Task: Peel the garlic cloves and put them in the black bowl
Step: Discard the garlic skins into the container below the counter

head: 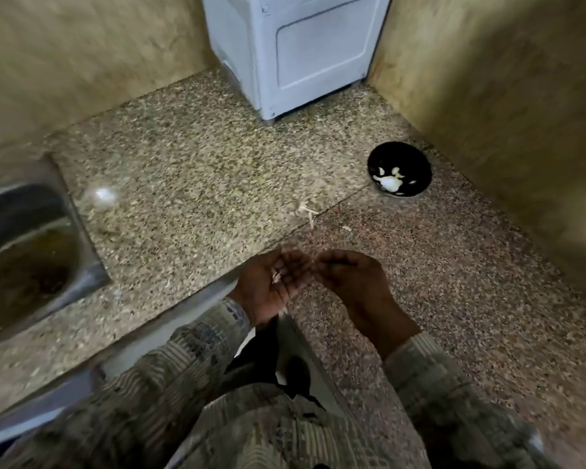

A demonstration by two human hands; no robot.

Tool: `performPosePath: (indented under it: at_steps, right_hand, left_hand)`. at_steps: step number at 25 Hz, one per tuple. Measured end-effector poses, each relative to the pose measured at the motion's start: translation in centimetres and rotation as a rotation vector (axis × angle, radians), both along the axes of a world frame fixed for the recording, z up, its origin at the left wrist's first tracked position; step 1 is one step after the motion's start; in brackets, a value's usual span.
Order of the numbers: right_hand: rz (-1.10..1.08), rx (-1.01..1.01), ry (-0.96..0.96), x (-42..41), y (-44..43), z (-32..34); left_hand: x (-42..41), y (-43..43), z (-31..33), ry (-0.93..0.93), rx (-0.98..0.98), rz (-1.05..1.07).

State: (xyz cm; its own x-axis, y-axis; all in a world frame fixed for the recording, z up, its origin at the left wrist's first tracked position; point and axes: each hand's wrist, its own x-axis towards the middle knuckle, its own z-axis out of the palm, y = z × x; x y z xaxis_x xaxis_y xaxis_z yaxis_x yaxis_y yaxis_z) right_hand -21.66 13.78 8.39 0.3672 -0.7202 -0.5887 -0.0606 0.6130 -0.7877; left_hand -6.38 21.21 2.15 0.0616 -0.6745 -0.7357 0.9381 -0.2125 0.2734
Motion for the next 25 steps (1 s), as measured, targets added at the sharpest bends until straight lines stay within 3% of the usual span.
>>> performPosePath:
  at_steps: [3,7,18,25]
  right_hand:
    - [-0.005,0.205,-0.186,0.6,2.5,0.1]
    - [0.197,0.304,-0.245,4.2,8.8,0.7]
    - [0.861,0.378,-0.113,18.9,33.7,0.5]
    - [1.145,0.319,0.041,26.2,51.9,-6.9]
  left_hand:
    - [0.4,5.7,1.4,0.001,-0.02,0.175]
    - [2.1,15.6,2.1,-0.001,-0.071,0.446]
    - [5.2,46.5,2.1,-0.018,-0.044,1.152]
    - [8.9,62.5,-3.4,0.029,0.127,1.238]
